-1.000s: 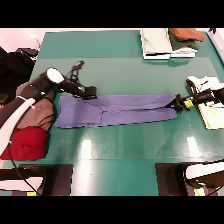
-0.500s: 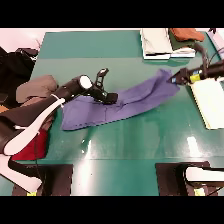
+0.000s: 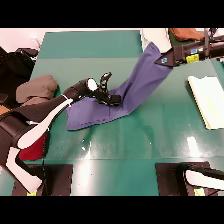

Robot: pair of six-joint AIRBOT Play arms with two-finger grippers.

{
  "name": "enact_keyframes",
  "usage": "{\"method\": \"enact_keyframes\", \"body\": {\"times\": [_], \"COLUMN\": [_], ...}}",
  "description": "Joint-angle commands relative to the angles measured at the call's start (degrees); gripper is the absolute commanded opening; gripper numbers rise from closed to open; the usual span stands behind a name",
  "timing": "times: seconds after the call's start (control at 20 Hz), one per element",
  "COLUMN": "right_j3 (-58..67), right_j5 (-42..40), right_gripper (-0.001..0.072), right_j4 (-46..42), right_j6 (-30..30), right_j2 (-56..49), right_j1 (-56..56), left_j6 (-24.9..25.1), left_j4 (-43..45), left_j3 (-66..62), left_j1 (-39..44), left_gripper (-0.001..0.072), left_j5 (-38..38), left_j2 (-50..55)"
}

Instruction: Fold the shirts.

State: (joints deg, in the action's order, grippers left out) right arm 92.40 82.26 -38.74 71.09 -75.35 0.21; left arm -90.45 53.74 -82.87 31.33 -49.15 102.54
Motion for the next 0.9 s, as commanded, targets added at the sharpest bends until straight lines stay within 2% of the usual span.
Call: {"method": "enact_keyframes", "body": {"times": [0.0,0.15,0.3,0.45,0.55,0.6,0.65,0.7,0.85], "right_j3": [0.9,0.9,0.9,0.9,0.9,1.0,1.4,3.1,5.0], "right_j5": [-2.5,-5.9,-12.4,-25.3,-36.4,-40.6,-42.4,-40.9,-33.8], "right_gripper": [0.0019,0.0019,0.0019,0.0020,0.0024,0.0119,0.0291,0.0327,0.0303], "right_j4": [0.3,0.8,6.8,9.8,13.3,15.1,15.6,15.4,9.0], "right_j6": [1.6,2.0,1.7,-0.3,-3.8,-7.5,-9.8,-9.9,-9.6], "right_j2": [0.3,0.0,-2.3,-7.5,-12.8,-15.1,-17.4,-19.6,-20.4], "right_j1": [5.0,10.7,19.2,31.9,40.8,44.0,46.2,47.2,44.8], "left_j6": [-0.7,-0.6,-0.6,-0.6,-0.6,-0.6,-0.6,-0.6,-0.6], "left_j4": [2.8,7.8,13.5,18.4,19.6,19.8,19.8,19.8,19.5], "left_j3": [-0.9,-0.9,-0.9,-0.9,-0.9,-0.9,-0.9,-0.9,-0.9], "left_j1": [-2.1,-8.0,-16.6,-24.7,-28.5,-29.9,-30.9,-31.4,-31.2], "left_gripper": [0.0024,0.0024,0.0024,0.0024,0.0025,0.0025,0.0024,0.0024,0.0024], "left_j5": [-2.0,-4.3,-7.2,-7.8,-8.0,-8.5,-9.0,-9.1,-10.6], "left_j2": [-2.6,-10.5,-20.7,-31.4,-36.4,-38.1,-39.3,-40.0,-39.9]}}
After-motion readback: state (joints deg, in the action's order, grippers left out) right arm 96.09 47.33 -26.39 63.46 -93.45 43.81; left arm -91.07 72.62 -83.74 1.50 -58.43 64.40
